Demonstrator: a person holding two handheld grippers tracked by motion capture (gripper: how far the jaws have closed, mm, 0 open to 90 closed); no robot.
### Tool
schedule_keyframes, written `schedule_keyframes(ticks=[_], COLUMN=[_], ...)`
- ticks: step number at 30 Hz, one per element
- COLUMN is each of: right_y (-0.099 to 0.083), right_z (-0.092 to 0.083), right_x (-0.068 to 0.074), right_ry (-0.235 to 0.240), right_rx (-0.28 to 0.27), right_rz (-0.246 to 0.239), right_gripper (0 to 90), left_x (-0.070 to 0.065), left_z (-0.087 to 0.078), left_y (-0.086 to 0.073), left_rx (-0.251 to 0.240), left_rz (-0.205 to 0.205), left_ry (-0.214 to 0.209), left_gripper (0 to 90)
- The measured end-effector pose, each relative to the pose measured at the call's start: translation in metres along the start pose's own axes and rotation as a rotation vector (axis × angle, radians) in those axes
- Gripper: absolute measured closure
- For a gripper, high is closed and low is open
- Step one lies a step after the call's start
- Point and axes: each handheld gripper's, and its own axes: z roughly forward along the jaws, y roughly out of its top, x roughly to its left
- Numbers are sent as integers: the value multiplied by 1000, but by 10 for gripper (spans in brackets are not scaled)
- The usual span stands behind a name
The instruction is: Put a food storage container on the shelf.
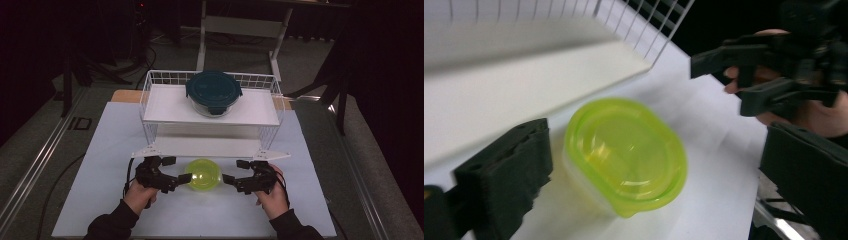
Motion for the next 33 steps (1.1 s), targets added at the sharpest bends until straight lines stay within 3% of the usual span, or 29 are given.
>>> schedule_keyframes(ticks=[2,3,5,6,8,9,10,11,14,18,23,27,33], right_y=[2,2,2,3,3,3,3,2,0,-3,-6,-8,-6], right_z=[7,9,14,16,19,19,20,25,30,38,46,48,49], right_x=[0,0,-1,-1,-2,-2,-3,-6,-12,-17,-18,-21,-16], right_ry=[0,-1,27,1,8,8,6,31,38,22,-14,20,10], right_rx=[33,36,41,42,49,49,53,69,89,135,184,185,214], right_rz=[30,43,75,79,89,89,101,164,253,344,422,479,496], right_gripper=[134,133,105,117,125,125,136,176,293,373,549,673,739], left_x=[7,12,18,19,26,26,33,36,42,44,46,44,39], left_z=[6,10,14,16,20,20,23,24,26,28,30,31,30], left_y=[-2,-4,-5,-6,-7,-7,-9,-10,-14,-17,-18,-19,-18], left_rx=[36,43,69,82,108,108,135,148,167,171,193,185,200], left_rz=[-62,-113,-143,-153,-220,-220,-303,-336,-386,-413,-425,-436,-399], left_ry=[-25,-61,-47,-32,-30,-30,-38,-28,-25,-32,-57,-73,-76], left_gripper=[45,45,50,62,107,137,137,191,324,448,609,699,756])
